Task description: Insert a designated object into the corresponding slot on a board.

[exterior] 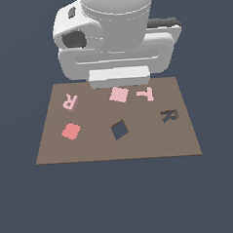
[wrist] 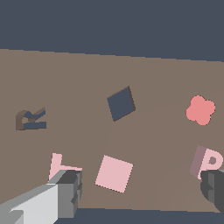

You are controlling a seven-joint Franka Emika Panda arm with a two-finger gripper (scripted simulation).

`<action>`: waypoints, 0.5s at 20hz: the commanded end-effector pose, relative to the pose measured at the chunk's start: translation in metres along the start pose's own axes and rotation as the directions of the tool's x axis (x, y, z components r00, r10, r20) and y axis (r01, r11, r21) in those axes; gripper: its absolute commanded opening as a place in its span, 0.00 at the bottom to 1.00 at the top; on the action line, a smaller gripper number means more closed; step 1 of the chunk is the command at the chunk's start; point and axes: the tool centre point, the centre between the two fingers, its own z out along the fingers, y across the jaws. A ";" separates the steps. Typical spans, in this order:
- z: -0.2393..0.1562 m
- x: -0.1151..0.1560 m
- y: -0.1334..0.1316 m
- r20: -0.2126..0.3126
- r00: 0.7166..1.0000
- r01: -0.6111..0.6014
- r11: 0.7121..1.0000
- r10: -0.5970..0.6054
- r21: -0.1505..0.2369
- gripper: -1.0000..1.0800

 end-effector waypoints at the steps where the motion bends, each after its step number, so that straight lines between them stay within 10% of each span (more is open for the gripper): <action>1: 0.000 0.000 0.000 0.000 1.000 0.000 1.000 0.000 0.000 0.96; 10: 0.021 -0.006 0.030 -0.002 0.999 -0.052 0.999 0.052 0.002 0.96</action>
